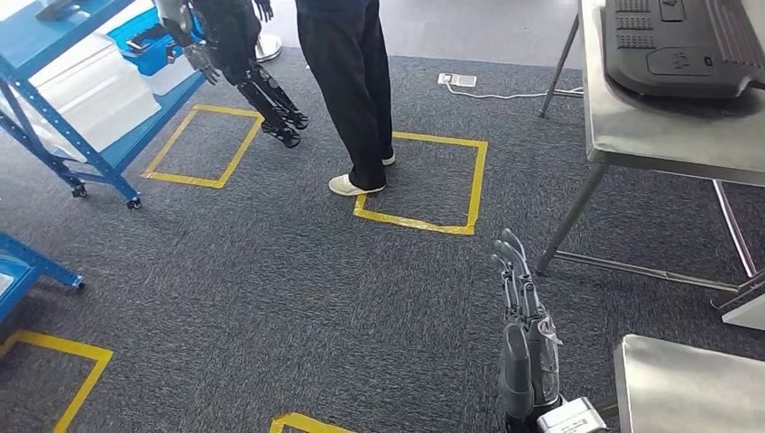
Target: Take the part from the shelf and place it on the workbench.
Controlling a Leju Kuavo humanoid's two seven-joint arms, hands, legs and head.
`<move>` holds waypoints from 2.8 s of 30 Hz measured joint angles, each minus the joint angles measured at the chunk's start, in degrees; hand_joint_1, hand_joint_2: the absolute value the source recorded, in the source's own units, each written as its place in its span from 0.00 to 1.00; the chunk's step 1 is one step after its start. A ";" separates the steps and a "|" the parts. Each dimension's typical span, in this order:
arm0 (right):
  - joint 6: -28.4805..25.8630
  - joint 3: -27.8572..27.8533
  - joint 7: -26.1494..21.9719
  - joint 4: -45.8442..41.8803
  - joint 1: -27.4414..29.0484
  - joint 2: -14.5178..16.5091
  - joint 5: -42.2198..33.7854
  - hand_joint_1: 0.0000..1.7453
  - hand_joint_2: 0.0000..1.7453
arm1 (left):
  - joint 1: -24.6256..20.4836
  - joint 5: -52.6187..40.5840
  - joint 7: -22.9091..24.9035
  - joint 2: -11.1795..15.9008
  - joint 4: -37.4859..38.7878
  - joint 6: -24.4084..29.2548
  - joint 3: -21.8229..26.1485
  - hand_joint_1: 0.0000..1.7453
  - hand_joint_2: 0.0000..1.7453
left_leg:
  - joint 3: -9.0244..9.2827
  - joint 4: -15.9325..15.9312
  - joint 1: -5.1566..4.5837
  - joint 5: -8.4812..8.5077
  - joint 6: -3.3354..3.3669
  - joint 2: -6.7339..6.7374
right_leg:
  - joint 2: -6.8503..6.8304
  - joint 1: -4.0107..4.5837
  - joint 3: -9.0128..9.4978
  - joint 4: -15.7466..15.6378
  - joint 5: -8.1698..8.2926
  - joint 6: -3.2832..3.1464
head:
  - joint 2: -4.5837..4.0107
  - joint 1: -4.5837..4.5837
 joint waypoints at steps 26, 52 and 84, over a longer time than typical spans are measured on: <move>-0.03 2.35 -1.19 2.91 -1.39 1.94 -1.04 0.00 0.00 | -0.02 -0.93 0.02 2.39 0.00 -0.51 0.04 0.00 0.00 | 0.10 1.45 0.78 -3.47 -0.16 -1.22 | 3.21 -1.39 -0.46 0.67 0.23 -0.15 | 0.01 -0.07; -2.63 1.22 -3.58 3.03 1.76 1.27 -4.86 0.00 0.00 | 0.11 -2.68 1.81 2.01 0.00 0.34 -1.27 0.00 0.00 | 10.08 -15.71 0.14 3.36 1.35 -6.92 | 6.30 -0.56 -0.26 0.26 1.28 -0.10 | -0.01 0.03; -1.83 -2.11 -1.46 2.87 4.97 -0.59 -12.16 0.00 0.00 | -0.06 -2.13 1.32 1.45 0.00 -0.04 -2.35 0.00 0.00 | 10.19 -15.94 -0.03 2.78 0.66 -7.03 | 7.03 -0.47 -0.43 -0.77 2.26 -0.60 | -0.02 -0.03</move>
